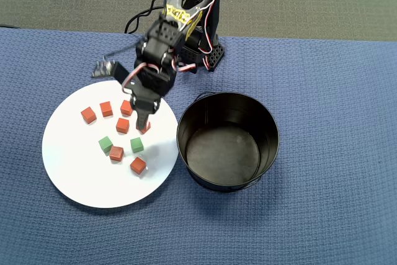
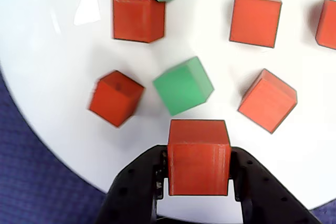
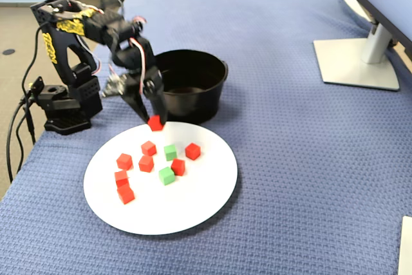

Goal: Pick up the red cubes from the white plate and place them in the black recipient

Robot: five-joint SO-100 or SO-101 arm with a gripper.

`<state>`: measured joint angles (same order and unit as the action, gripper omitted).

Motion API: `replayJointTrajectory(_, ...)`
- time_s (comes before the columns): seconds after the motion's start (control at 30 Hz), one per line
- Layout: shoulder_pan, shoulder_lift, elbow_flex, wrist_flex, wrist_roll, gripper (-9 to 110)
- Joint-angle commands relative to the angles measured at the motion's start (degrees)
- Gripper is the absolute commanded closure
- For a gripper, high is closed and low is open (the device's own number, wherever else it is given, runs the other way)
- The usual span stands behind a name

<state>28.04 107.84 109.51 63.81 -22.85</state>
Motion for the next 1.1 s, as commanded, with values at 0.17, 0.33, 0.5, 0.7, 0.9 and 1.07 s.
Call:
replayJointTrajectory(0.17, -7.4, 0.6, -21.7, 10.5, 9.8, 102)
replayJointTrajectory(0.33, -17.7, -3.6, -27.1, 9.9, 16.3, 102)
replayJointTrajectory(0.5, -31.3, -3.3, -24.0, 9.6, 22.4, 102)
replayJointTrajectory(0.7, -41.9, 0.4, -15.7, 7.0, 24.6, 87)
replayJointTrajectory(0.9, -33.7, -0.8, -17.8, 8.3, 21.7, 67)
replayJointTrajectory(1.07, -20.0, -4.7, -21.8, 8.3, 20.7, 76)
